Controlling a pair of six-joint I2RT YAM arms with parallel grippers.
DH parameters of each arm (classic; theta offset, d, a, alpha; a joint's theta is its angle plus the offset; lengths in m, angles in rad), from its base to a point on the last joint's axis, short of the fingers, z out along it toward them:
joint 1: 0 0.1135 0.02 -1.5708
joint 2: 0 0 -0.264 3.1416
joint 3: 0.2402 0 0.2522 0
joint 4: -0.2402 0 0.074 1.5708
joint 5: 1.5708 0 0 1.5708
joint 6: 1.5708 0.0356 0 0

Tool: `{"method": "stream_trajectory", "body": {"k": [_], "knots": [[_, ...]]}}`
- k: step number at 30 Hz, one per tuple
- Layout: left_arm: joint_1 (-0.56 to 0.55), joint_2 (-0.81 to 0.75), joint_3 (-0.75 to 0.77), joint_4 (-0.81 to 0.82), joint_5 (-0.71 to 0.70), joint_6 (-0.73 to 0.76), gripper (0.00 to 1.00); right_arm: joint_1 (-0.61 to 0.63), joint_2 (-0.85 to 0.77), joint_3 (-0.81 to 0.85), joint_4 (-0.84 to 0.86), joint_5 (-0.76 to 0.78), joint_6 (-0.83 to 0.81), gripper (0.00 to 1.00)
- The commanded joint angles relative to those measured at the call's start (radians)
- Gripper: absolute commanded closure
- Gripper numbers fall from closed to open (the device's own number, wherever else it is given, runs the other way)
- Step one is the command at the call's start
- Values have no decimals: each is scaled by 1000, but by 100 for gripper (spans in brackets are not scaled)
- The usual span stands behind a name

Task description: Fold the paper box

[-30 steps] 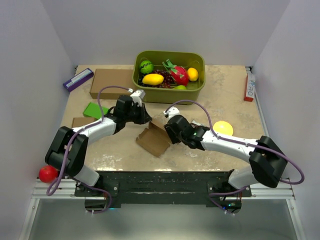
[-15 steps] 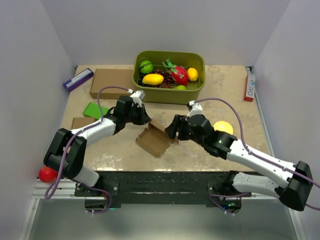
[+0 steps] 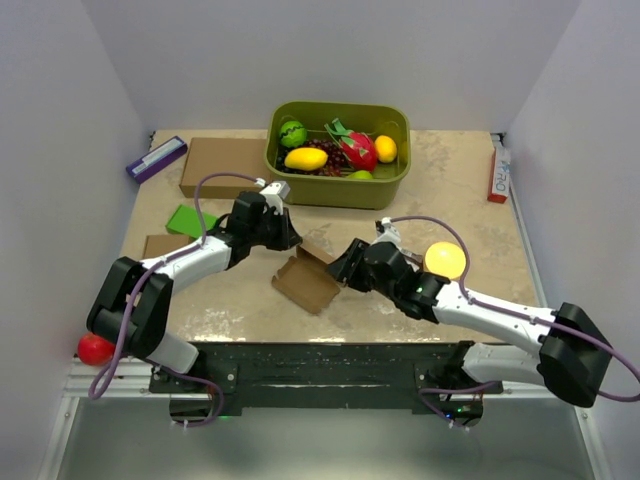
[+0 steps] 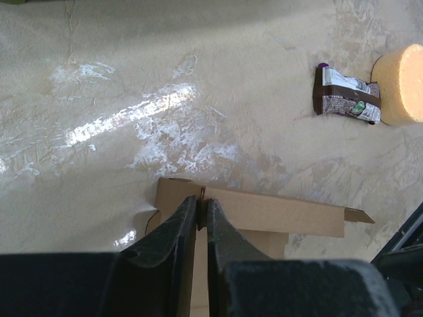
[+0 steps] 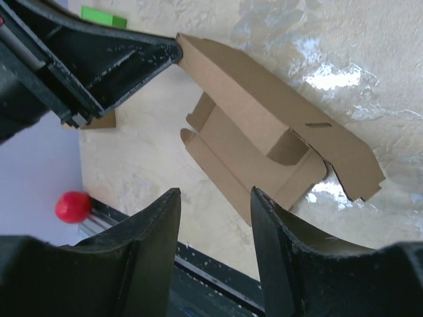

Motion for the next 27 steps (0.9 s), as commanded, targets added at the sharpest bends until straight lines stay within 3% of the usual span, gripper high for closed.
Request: {"method": "stream_trajectory", "body": {"k": [1, 27], "knots": [[-3, 24, -29, -177, -42, 32, 100, -1, 47, 1, 73, 95, 44, 51], [-21, -2, -46, -169, -12, 21, 100, -38, 142, -43, 225, 198, 88, 58]]}}
